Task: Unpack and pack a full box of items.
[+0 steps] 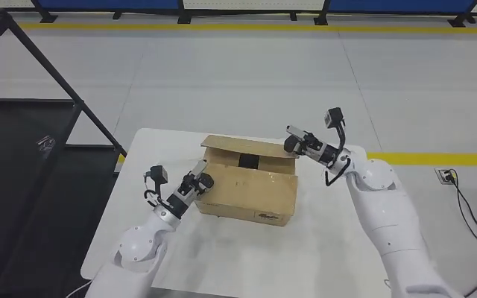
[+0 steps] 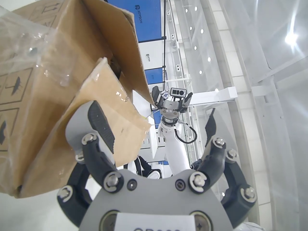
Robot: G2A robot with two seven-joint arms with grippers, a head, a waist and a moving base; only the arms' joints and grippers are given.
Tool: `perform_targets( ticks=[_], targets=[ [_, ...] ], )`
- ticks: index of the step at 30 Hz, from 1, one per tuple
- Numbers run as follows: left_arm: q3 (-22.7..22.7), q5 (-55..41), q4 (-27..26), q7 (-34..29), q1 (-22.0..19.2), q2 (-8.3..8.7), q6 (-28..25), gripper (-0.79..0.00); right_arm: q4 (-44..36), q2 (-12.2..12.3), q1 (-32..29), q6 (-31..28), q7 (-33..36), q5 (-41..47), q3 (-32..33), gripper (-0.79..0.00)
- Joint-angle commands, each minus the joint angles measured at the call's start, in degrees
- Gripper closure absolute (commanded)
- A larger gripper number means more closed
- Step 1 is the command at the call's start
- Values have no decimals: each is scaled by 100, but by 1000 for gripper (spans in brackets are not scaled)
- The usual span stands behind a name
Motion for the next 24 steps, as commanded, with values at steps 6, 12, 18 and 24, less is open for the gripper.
perform_targets(
  ticks=[6, 12, 18, 24],
  targets=[
    [141, 149, 94, 304, -113, -65, 63, -785, -711, 12, -257, 836, -62, -215, -238, -785],
    [196, 269, 123, 498, -148, -107, 85, -785, -1186, 69, -586, 1015, -96, -279, -235, -785],
    [280, 362, 208, 577, -213, -151, 116, -785, -1621, 120, -887, 1169, -95, -287, -234, -785],
    [319, 408, 264, 585, -242, -186, 109, -785, -1766, 153, -1083, 1292, -148, -369, -302, -785]
  ],
)
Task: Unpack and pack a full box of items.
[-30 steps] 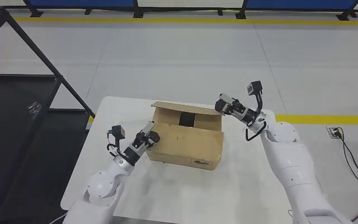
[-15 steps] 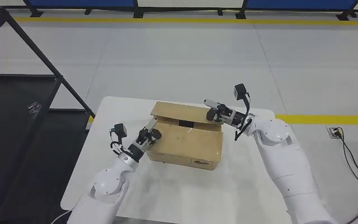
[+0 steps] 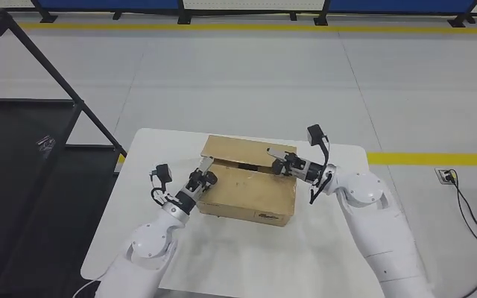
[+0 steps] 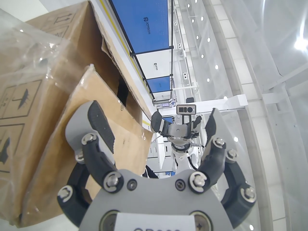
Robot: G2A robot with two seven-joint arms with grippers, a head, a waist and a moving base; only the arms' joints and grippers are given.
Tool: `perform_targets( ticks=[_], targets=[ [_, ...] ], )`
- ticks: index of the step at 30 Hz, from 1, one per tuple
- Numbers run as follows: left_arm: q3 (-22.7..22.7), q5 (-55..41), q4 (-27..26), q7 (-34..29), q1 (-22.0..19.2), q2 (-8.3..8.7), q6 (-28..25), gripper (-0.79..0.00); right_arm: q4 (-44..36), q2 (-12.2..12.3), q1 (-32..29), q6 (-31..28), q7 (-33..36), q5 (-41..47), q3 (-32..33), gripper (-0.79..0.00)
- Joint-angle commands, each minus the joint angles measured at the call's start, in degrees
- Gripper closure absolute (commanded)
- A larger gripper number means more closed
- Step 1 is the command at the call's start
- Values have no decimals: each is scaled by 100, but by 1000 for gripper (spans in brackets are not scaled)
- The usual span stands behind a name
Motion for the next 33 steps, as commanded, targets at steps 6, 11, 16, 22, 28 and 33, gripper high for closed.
perform_targets(
  ticks=[6, 11, 16, 22, 28, 33],
  targets=[
    [-119, -120, -55, 77, 21, -26, -70, -785, 166, 22, -103, -50, -40, 166, -22, -785],
    [-386, -346, -116, 53, 110, -11, -101, -785, 278, 37, -163, -257, -62, 308, -17, -785],
    [-744, -597, -119, 151, 223, 10, -131, -785, 452, 37, -140, -306, -160, 411, -55, -785],
    [-1331, -1223, -42, 130, 413, 52, -79, -785, 844, -11, -14, -494, -272, 638, -207, -785],
    [-1678, -1196, -131, -83, 548, 113, 46, -785, 966, -22, 50, -591, -297, 708, -234, -785],
    [-1678, -1196, -131, -83, 548, 113, 46, -785, 966, -22, 50, -591, -297, 708, -234, -785]
  ],
)
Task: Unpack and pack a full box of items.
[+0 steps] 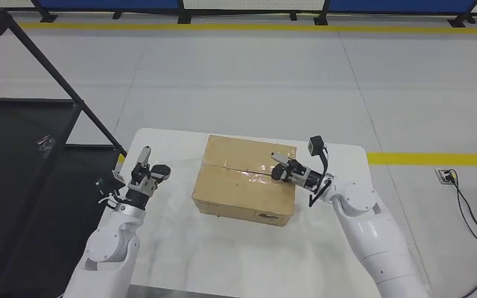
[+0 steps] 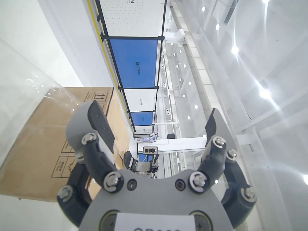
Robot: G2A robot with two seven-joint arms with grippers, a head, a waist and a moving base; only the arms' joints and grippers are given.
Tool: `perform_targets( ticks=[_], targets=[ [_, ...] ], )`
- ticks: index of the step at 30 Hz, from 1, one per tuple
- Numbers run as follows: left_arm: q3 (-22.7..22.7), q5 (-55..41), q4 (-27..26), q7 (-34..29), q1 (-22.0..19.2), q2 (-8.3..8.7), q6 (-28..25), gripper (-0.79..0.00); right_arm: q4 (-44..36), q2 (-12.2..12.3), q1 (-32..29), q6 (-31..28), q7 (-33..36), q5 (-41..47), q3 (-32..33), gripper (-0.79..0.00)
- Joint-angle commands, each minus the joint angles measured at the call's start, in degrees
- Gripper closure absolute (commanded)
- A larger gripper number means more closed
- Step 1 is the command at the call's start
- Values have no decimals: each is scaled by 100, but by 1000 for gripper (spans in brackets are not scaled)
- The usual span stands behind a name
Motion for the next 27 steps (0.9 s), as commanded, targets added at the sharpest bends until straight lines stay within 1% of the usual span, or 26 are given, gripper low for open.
perform_targets(
  ticks=[1, 4, 6, 7, 11, 13, 15, 17, 21, 27],
  targets=[
    [0, -1, 0, 0, 0, 0, 0, -785, 0, 0, 0, 0, 0, 0, 0, -785],
    [0, -39, 61, 32, 18, -3, 53, -785, 0, 0, 0, 0, 0, 0, 0, -785],
    [44, -358, 244, 85, -11, -29, 352, -785, 0, 0, 0, 0, 0, 0, 0, -785],
    [47, -514, 357, 146, -46, -43, 468, -785, 0, 0, 0, 0, 0, 0, 0, -785],
    [266, -556, 849, 255, -204, -91, 766, -785, 0, 0, 0, 0, 0, 0, 0, -785],
    [390, -465, 1139, 321, -344, -117, 789, -785, 0, 0, 0, 0, 0, 0, 0, -785],
    [538, -542, 1432, 239, -527, -156, 789, -785, 0, 0, 0, 0, 0, 0, 0, -785],
    [625, -860, 1743, 178, -744, -212, 741, -785, 0, 0, 0, 0, 0, 0, 0, -785],
    [842, -1156, 2391, 201, -1259, -320, 716, -785, 0, 0, 0, 0, 0, 0, 0, -785],
    [1139, -1408, 3554, 51, -2059, -482, 592, -785, 0, 0, 0, 0, 0, 0, 0, -785]
  ],
)
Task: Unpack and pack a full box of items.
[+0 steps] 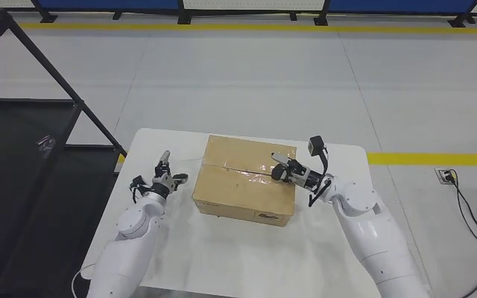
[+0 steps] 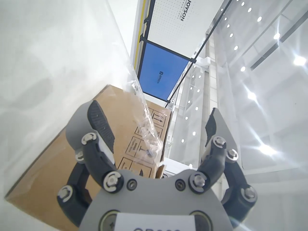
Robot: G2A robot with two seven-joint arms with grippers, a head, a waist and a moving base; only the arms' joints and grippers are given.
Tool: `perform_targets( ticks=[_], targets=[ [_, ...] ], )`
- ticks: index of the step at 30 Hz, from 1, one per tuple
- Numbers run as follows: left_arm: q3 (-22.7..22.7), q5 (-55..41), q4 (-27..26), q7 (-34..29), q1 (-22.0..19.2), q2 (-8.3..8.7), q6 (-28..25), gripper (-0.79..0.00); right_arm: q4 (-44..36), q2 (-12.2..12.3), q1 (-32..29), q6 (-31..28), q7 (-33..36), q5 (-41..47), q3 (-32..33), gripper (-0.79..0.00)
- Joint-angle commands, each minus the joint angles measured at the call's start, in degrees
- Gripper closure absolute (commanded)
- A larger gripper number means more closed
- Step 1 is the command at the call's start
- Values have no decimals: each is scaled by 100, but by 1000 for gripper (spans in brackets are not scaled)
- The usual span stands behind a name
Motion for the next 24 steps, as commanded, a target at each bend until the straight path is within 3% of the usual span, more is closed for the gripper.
perform_targets(
  ticks=[1, 7, 12, 18, 24],
  targets=[
    [109, -103, 532, -86, -325, -66, -57, -785, 0, 0, 0, 0, 0, 0, 0, -785],
    [409, -255, 1762, -193, -1040, -281, -302, -785, 0, 0, 0, 0, 0, 0, 0, -785],
    [499, -495, 2472, -349, -1437, -444, -637, -785, 0, 0, 0, 0, 0, 0, 0, -785],
    [407, -662, 2940, -510, -1698, -512, -1097, -785, 0, 0, 0, 0, 0, 0, 0, -785],
    [148, -826, 3033, -647, -1752, -459, -1640, -785, 0, 0, 0, 0, 0, 0, 0, -785]
  ],
)
